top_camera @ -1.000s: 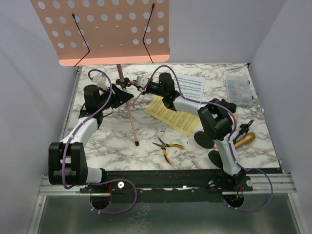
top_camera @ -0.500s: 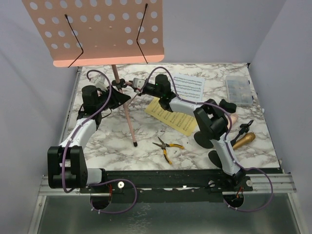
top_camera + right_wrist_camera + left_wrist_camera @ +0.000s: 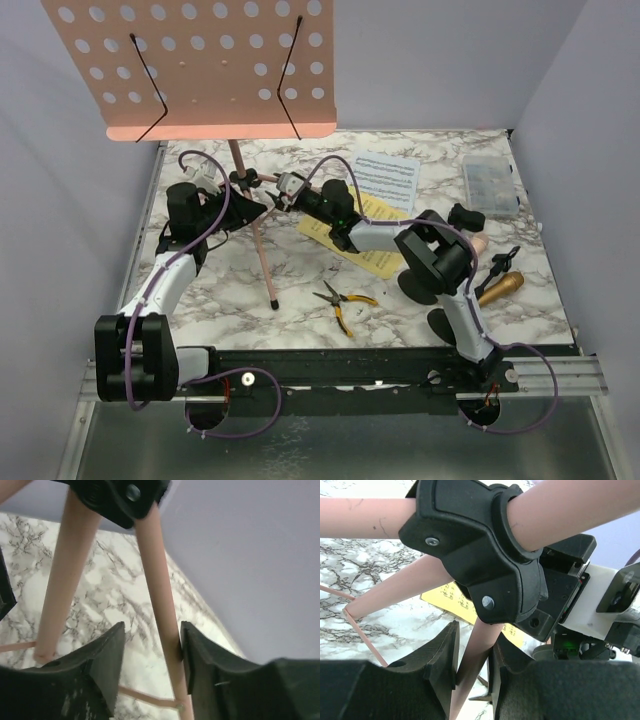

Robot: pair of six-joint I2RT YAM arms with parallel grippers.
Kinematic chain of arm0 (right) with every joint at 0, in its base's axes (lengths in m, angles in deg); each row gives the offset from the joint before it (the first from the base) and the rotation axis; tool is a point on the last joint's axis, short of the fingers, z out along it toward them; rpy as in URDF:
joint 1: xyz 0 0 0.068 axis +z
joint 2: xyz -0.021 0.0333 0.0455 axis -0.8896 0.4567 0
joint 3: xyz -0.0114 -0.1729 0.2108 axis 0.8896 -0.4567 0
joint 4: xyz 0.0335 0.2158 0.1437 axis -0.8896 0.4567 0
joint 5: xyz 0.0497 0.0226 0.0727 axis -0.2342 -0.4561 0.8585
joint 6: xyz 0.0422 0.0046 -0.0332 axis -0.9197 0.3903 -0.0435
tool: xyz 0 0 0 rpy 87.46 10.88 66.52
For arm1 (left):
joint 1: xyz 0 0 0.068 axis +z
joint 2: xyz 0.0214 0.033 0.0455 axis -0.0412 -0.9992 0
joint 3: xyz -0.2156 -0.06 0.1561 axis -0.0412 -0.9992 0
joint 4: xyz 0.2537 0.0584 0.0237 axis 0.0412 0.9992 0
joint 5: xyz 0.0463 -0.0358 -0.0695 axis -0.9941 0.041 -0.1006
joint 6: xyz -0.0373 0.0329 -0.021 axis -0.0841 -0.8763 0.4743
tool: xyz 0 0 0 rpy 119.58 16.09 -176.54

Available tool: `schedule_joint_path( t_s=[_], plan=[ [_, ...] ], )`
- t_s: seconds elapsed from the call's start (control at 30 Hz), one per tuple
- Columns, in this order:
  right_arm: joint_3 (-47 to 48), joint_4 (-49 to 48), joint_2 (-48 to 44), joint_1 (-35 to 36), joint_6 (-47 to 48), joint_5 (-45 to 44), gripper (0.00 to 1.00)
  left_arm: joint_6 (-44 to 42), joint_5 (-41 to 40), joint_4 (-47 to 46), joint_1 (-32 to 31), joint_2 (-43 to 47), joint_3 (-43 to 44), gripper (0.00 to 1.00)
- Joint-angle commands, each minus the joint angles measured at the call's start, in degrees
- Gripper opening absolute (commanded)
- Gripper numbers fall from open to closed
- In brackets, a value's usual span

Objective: Set up the instrument practice props

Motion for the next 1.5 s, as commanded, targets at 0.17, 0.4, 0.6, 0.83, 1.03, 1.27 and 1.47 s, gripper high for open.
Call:
schedule_joint_path(
  t_s=[0.17, 0.4, 0.6, 0.83, 1.03, 1.27, 1.47],
  plan=[
    [-12.76, 2.21, -10.30, 2.11, -20.91, -8.27, 0.73, -0.19, -3.74, 9.19, 0.56, -3.69, -3.02, 0.09],
    [-23.03, -13.76, -17.05, 3.50, -17.25, -7.05, 0.92, 0.16, -3.99, 9.19, 0.60, -3.85, -3.00, 0.07],
    [-21.51, -18.46, -17.05, 3.50, -13.33, -9.86, 0.96, -0.10, -4.05, 9.19, 0.54, -3.09, -3.15, 0.06],
    [-18.34, -15.29, -15.45, 3.58, 0.08, 0.43, 0.75, 0.16, -3.46, 9.19, 0.36, -2.80, -3.06, 0.04],
    [-13.93, -14.06, -12.63, 3.76, 0.07, 3.33, 0.63, 0.59, -2.94, 9.05, 0.08, -2.63, -3.03, 0.04],
    [-8.01, -10.29, -9.18, 4.02, -1.38, 4.51, 0.56, 1.12, -2.22, 8.59, 0.04, -2.72, -3.06, 0.04],
    [-4.78, -8.89, -7.53, 4.02, -9.12, 2.68, 0.34, 1.39, -1.89, 8.31, 0.00, -2.65, -3.19, 0.04]
  ],
)
